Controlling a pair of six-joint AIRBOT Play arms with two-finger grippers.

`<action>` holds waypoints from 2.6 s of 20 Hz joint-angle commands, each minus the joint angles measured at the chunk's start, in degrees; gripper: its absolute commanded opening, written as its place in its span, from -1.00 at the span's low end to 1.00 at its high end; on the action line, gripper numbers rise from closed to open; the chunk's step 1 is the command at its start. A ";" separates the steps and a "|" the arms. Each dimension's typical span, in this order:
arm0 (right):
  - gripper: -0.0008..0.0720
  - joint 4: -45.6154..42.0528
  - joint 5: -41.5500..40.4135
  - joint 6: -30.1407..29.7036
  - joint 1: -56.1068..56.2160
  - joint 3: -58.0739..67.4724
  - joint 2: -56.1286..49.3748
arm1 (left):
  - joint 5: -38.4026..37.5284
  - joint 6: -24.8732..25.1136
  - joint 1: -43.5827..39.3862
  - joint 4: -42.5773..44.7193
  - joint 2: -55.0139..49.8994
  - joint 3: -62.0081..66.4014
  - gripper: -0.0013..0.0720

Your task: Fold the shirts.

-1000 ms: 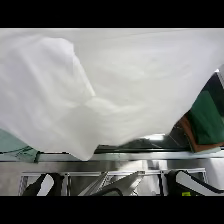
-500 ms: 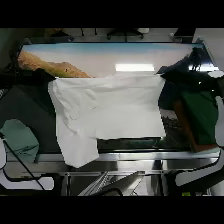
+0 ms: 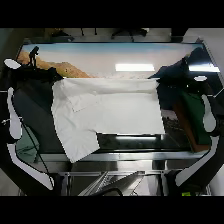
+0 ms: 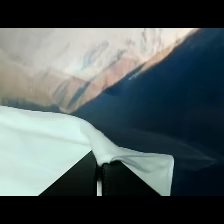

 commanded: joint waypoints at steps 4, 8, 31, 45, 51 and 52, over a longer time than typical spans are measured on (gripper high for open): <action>-0.92 -13.38 7.72 3.96 -0.04 -0.35 0.61 | -11.58 -4.04 -0.50 11.02 -1.33 2.80 -0.93; -0.92 -16.28 8.85 4.63 0.31 -1.42 0.55 | -11.78 -5.22 -1.31 16.17 -1.33 -5.03 -0.93; 0.32 -24.55 19.98 15.39 -14.64 -20.09 23.12 | -11.52 -12.28 9.57 16.98 37.99 -61.99 0.75; 0.32 -24.72 20.68 14.25 -15.17 -30.49 23.52 | 13.62 -1.01 5.55 -0.20 37.46 -82.23 -0.03; 0.32 -26.12 21.07 14.25 -15.08 -37.88 23.52 | 6.40 0.55 3.93 0.31 34.03 -74.58 -0.92; 0.32 -26.05 20.17 14.10 -14.73 -39.43 23.52 | 6.40 0.55 3.98 0.39 34.82 -74.60 -0.92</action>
